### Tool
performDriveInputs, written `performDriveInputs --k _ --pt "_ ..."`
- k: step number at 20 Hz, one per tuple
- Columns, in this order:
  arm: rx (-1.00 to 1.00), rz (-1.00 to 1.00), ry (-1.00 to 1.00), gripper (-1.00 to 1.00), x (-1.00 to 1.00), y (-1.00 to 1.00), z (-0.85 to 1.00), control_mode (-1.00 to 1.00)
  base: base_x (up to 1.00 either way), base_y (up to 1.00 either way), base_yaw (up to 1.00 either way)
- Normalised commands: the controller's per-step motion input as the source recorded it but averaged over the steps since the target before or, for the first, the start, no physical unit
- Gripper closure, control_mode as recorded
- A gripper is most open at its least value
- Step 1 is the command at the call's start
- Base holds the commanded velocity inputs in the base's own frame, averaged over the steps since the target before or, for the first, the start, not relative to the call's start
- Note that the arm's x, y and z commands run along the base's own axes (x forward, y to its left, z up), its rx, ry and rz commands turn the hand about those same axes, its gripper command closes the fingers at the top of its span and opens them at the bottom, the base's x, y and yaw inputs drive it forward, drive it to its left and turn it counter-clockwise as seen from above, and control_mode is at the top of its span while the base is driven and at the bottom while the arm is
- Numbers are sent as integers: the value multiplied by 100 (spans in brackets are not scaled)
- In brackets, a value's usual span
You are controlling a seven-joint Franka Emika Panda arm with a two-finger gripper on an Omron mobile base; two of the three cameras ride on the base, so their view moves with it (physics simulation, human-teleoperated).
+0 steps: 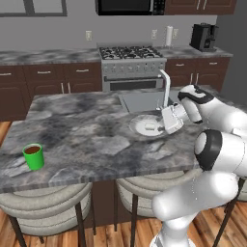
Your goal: Pick up the marshmallow and place it in the cup of hot chocolate on the dining counter.
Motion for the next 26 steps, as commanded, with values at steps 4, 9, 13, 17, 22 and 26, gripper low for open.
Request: performDriveInputs --k 4,9,13,17,22,26 --pt "0 6 1 -100 23 0 -15 -100 0 0 0" --pt "0 1 0 -100 4 0 -25 -100 0 0 0" --pt "0 0 -1 -100 3 0 -23 -100 0 0 0" --pt "0 0 -3 -100 11 0 -2 -100 0 0 0" --pt "0 0 0 -100 12 0 -4 -100 0 0 0" --pt "0 -2 0 -100 5 3 -6 -100 0 0 0"
